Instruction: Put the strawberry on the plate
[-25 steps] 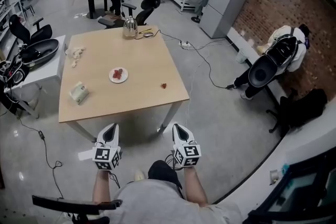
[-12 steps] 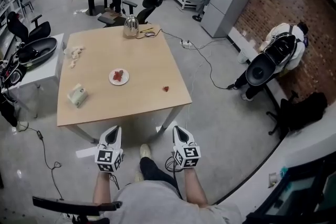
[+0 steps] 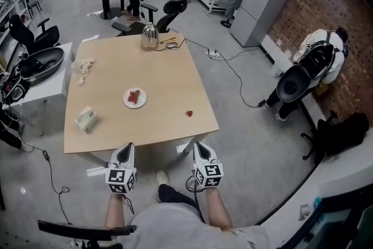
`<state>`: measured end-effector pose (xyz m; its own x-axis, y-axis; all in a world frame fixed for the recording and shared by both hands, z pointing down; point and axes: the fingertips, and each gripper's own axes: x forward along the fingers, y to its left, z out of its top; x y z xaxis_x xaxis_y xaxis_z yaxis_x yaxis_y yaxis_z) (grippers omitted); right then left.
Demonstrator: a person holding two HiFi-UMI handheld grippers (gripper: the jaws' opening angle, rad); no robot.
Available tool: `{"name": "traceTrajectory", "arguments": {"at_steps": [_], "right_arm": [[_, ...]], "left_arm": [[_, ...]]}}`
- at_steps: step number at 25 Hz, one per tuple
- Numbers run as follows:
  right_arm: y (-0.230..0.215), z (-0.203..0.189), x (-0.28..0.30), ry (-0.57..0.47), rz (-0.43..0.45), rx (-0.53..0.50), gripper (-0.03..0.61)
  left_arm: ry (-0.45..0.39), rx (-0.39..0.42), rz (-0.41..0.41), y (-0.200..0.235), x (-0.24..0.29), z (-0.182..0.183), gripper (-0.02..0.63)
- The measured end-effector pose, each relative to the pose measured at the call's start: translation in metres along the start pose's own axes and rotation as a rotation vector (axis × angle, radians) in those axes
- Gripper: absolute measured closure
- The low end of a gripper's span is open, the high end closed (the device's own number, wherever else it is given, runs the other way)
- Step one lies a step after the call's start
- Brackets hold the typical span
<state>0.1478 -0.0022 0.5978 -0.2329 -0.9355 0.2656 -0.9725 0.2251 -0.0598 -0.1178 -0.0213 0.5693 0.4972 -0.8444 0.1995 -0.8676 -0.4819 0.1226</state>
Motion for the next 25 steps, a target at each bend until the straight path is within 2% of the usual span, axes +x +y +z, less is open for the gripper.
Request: {"name": "traceTrajectory", "arguments": {"at_steps": [13,25], "right_arm": [[-0.036,0.007,0.090,0.031,0.028,0.000,0.572],[-0.081,-0.025,0.162,0.116,0.013,0.005,0.572]], "left_arm": [[0.056,-0.022,0.034,0.027,0.072,-0.004,0.594],[0.105,-0.024,0.058,0.039,0.115,-0.010,0.594]]}}
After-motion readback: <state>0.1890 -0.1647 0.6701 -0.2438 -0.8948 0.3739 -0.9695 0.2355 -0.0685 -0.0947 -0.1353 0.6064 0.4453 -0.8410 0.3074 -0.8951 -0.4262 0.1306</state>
